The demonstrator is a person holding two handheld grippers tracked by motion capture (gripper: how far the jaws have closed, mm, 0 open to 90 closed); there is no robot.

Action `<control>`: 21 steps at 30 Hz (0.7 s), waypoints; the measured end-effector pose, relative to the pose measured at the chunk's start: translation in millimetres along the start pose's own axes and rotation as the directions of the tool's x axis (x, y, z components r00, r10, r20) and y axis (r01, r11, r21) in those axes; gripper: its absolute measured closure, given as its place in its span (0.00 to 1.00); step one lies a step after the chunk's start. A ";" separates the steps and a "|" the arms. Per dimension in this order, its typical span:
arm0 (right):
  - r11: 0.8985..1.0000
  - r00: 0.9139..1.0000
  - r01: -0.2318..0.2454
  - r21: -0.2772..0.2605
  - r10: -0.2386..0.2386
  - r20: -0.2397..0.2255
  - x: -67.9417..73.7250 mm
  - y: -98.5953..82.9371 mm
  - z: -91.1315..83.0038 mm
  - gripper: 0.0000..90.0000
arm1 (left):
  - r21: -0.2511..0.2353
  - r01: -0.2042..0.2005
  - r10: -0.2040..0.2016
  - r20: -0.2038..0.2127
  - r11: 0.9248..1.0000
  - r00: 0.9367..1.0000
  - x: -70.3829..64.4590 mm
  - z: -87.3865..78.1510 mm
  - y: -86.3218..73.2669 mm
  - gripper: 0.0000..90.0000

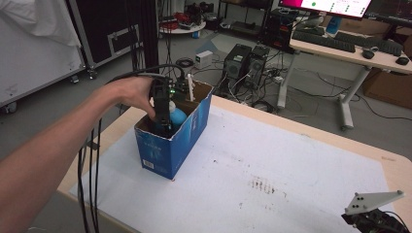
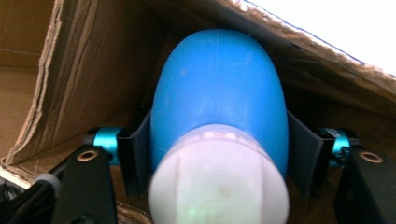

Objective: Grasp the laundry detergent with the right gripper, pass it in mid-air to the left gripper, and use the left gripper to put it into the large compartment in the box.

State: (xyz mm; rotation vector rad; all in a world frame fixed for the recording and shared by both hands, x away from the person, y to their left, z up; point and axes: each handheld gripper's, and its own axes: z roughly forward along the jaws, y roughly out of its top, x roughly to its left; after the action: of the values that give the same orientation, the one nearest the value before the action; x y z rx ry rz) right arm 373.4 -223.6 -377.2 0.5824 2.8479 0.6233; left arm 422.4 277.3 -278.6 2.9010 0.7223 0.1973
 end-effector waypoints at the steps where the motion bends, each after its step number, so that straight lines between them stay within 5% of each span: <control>1: 1.000 1.000 0.000 0.000 0.000 0.000 0.0 0.0 0.0 0.14 | 0.003 0.004 -0.004 -0.005 1.000 1.000 0.4 -0.3 0.4 0.37; 14: 1.000 1.000 0.010 0.002 -0.010 0.001 0.2 -2.1 -0.2 0.14 | -0.022 0.031 -0.032 -0.035 0.999 0.999 2.0 -16.6 -1.0 0.28; 21: 1.000 1.000 0.007 0.003 -0.007 0.003 1.1 -3.0 -1.3 0.14 | -0.034 0.012 -0.015 -0.077 0.999 0.997 -7.3 -41.2 8.8 0.25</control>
State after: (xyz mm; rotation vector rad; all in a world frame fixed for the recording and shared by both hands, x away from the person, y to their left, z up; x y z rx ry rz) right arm 371.1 -226.2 -377.4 0.5726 2.8470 0.6170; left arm 413.3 270.7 -237.4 2.8696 0.7432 0.3189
